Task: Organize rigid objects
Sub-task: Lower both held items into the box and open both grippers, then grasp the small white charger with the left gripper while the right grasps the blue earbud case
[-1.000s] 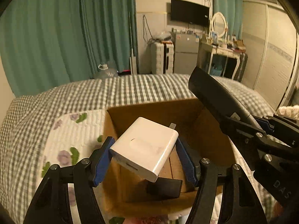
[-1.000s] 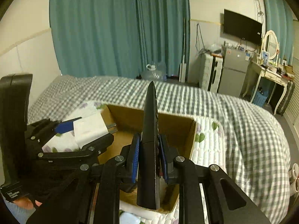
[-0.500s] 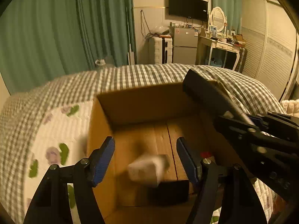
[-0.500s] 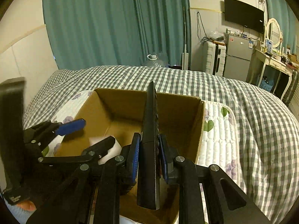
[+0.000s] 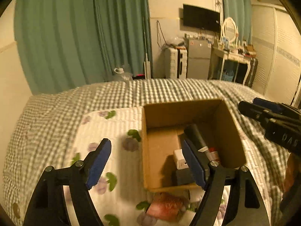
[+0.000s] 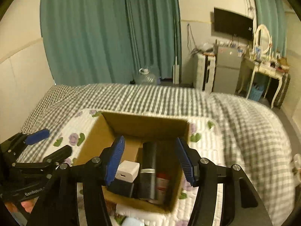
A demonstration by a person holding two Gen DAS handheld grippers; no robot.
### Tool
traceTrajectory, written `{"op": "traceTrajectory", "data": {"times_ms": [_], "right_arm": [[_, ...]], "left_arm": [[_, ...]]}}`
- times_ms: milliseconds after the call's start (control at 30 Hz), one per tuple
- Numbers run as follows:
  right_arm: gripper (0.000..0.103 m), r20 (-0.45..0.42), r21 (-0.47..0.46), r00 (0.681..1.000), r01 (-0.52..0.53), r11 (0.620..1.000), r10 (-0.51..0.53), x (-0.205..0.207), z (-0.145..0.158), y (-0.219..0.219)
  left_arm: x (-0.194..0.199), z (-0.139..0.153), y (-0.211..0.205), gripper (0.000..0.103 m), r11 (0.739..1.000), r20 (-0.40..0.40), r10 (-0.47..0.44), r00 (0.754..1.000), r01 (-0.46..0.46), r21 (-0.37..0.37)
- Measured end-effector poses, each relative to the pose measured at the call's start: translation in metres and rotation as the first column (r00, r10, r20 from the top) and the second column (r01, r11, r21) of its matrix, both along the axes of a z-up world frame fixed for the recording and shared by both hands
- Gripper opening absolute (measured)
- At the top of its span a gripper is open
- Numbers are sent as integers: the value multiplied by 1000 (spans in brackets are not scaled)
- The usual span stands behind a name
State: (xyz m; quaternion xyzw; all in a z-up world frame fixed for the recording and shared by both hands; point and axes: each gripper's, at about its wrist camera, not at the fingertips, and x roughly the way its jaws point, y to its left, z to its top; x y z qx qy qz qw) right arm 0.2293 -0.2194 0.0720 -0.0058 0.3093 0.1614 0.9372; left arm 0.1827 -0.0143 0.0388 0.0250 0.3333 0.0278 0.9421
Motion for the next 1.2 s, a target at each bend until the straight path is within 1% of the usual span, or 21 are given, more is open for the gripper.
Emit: {"op": "traceTrajectory", "data": {"times_ms": [33, 67, 100, 133, 167, 200, 233, 300, 333, 400, 467, 533, 600, 667, 733, 867, 967, 1100, 1133, 1200], "right_arm": [[57, 11, -5, 1000, 3, 1000, -3, -8, 8, -1], [61, 23, -13, 1000, 7, 1000, -7, -18, 19, -2], [68, 32, -21, 999, 17, 1000, -16, -28, 31, -3], [71, 42, -25, 999, 20, 999, -19, -38, 39, -3], [77, 53, -26, 998, 17, 1000, -15, -49, 50, -4], [83, 58, -29, 998, 14, 999, -12, -58, 56, -4], [85, 63, -39, 998, 12, 999, -10, -67, 61, -3], [93, 79, -85, 997, 15, 996, -9, -84, 69, -2], [95, 89, -121, 996, 35, 992, -24, -93, 70, -2], [96, 101, -162, 994, 62, 985, -46, -104, 69, -2], [98, 89, -156, 995, 64, 986, -50, -112, 64, -8], [99, 42, -125, 998, 59, 990, -54, -114, 54, -16], [99, -7, -85, 999, 51, 995, -52, -114, 38, -24], [99, -50, -77, 998, 46, 996, -49, -109, 19, -29], [99, -72, -108, 997, 27, 994, -35, -106, -5, -31], [99, -101, -178, 995, -18, 984, 0, -98, -51, -32], [99, -148, -194, 989, -58, 979, 29, -92, -87, -36], [99, -225, -195, 973, -93, 976, 47, -81, -122, -43], [99, -238, -198, 970, -99, 975, 50, -78, -129, -44], [99, -263, -197, 963, -114, 974, 59, -72, -142, -47]], "left_arm": [[-12, 10, 1, 85, 1000, 17, 5, 1000, -4, -10], [-22, 19, 4, 86, 1000, 30, 7, 1000, -7, -20], [-34, 27, 6, 86, 1000, 44, 15, 999, -14, -28], [-44, 35, 7, 87, 999, 56, 24, 998, -22, -31], [-53, 42, 8, 89, 999, 63, 28, 998, -26, -32], [-62, 48, 8, 90, 999, 70, 31, 997, -29, -32], [-72, 54, 9, 91, 999, 78, 37, 996, -35, -30], [-87, 60, 8, 92, 998, 86, 55, 995, -53, -28], [-91, 61, 8, 92, 998, 87, 62, 994, -59, -31], [-102, 60, 7, 92, 996, 86, 81, 993, -77, -45], [-110, 56, 5, 93, 995, 87, 95, 992, -91, -45], [-115, 46, 2, 93, 994, 82, 108, 991, -106, -22], [-117, 32, 0, 93, 993, 61, 119, 991, -118, -21], [-116, 15, -2, 93, 990, 37, 138, 990, -137, -27], [-112, -5, -5, 93, 989, 14, 144, 989, -144, -19], [-99, -46, -18, 93, 992, -65, 128, 990, -128, -6], [-88, -78, -30, 93, 993, -124, 115, 985, -117, -9], [-75, -119, -48, 93, 997, -216, 79, 973, -80, 3], [-71, -128, -51, 93, 997, -240, 76, 968, -77, 9], [-62, -146, -55, 93, 996, -305, 84, 949, -81, 23]]}}
